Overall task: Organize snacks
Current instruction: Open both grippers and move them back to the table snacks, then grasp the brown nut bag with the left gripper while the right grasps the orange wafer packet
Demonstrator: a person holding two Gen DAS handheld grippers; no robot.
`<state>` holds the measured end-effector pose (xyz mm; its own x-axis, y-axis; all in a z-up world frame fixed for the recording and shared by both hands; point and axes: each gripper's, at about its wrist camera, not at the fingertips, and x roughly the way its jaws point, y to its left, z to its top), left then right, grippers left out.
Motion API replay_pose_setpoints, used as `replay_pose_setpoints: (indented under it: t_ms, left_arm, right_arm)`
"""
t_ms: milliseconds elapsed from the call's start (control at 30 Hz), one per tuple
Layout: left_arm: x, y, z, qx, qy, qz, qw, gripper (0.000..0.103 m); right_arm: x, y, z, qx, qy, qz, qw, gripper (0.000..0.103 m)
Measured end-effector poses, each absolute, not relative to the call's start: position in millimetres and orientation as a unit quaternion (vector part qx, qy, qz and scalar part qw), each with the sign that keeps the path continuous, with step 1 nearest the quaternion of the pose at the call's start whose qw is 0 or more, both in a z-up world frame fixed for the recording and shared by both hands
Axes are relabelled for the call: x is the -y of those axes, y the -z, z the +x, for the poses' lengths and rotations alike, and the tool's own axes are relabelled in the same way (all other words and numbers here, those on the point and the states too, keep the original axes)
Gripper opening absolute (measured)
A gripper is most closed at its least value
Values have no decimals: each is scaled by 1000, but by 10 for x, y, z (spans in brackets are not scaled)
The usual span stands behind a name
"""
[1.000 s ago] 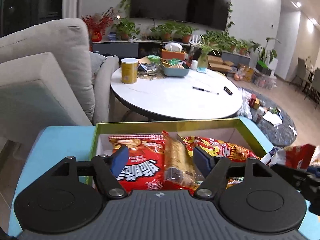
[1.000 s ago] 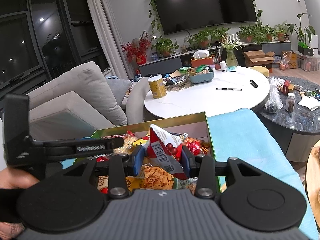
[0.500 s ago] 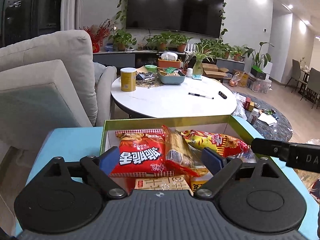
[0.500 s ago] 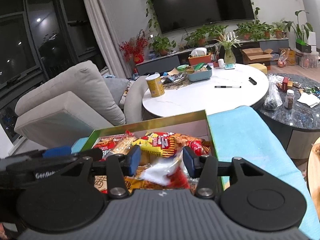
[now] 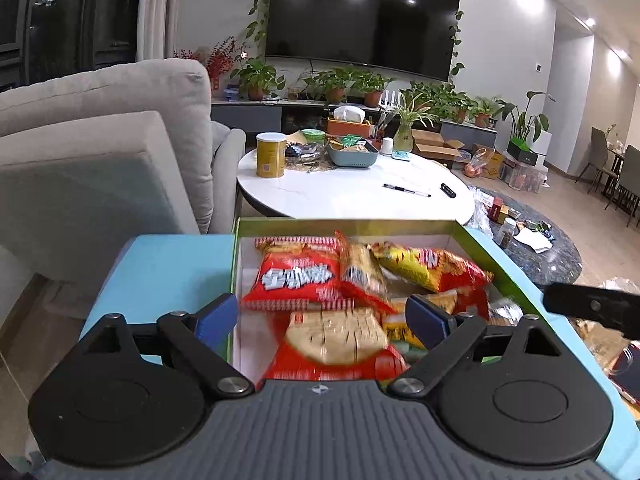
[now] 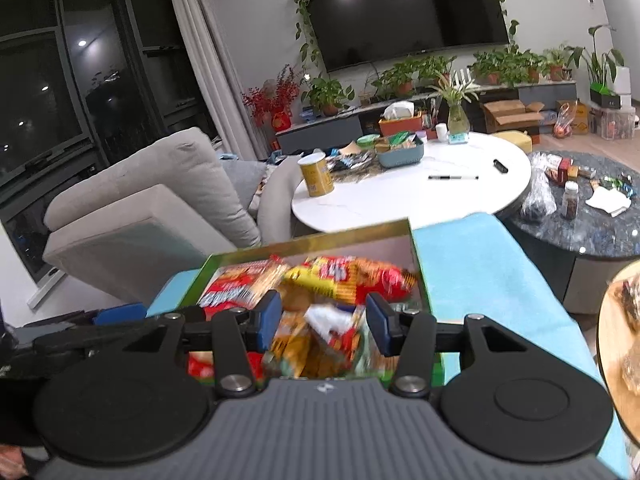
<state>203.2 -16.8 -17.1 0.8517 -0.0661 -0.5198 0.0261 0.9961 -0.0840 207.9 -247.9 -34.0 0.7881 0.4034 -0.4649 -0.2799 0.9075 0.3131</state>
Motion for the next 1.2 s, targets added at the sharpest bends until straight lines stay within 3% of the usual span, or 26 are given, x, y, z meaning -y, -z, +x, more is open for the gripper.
replay_pose_setpoints:
  t_ms: [567, 900, 1200]
  left_arm:
    - [671, 579, 1073, -350, 87, -32, 932, 91]
    - [914, 668, 898, -369, 102, -7, 924, 91]
    - [1320, 818, 859, -399, 143, 13, 906, 91]
  right_arm:
    - [2897, 739, 1029, -337, -132, 71, 929, 67]
    - [2990, 1131, 1031, -378, -103, 26, 920, 67]
    - [3414, 1176, 1055, -360, -65, 88, 927, 67]
